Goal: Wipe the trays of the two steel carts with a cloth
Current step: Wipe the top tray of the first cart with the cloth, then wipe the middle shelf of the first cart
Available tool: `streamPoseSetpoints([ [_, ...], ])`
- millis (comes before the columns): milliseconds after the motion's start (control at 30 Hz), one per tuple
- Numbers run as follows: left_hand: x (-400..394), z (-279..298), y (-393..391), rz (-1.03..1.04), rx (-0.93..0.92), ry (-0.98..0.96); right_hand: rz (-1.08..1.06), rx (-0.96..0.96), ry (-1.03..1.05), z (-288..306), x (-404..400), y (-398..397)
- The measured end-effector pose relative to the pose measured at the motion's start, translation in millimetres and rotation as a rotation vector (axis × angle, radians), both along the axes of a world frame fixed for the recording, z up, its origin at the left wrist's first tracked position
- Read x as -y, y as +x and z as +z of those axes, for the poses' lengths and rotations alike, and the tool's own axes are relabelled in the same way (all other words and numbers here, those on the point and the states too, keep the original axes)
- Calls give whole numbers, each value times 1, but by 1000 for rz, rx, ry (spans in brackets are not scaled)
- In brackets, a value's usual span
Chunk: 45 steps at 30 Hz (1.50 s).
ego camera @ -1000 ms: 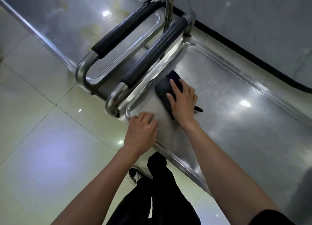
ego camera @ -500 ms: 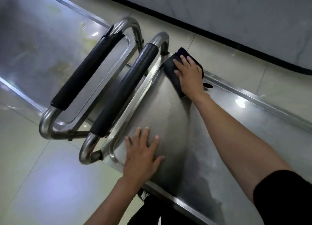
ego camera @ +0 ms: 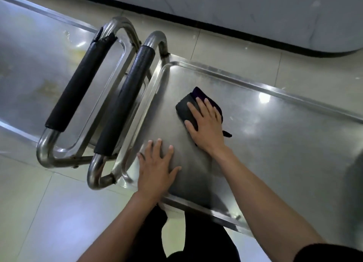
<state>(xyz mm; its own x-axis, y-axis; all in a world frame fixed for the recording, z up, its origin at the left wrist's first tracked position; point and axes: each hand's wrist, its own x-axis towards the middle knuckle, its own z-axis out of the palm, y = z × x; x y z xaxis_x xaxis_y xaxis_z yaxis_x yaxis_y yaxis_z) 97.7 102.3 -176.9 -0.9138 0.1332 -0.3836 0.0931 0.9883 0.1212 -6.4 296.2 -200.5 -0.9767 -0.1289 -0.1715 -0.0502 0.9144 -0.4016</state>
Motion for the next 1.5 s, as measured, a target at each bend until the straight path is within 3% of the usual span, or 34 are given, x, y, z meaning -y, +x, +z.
streamPoseSetpoints([
  [333, 42, 10, 18, -249, 19, 72, -291, 15, 134, -6, 20, 195],
  [567, 60, 26, 61, -360, 12, 190, -401, 34, 263, 10, 56, 243],
  [867, 99, 35, 134, -285, -42, 255, -416, -60, 134, 21, 75, 297],
  [1100, 107, 28, 229, -215, -5, 218, -540, -208, -128, 8, 87, 399],
  [1267, 111, 9, 275, -233, 56, 217, -621, -108, -163, -11, 92, 446],
  [1500, 133, -39, 265, -274, 97, 238, -676, -48, -208, -57, 107, 454],
])
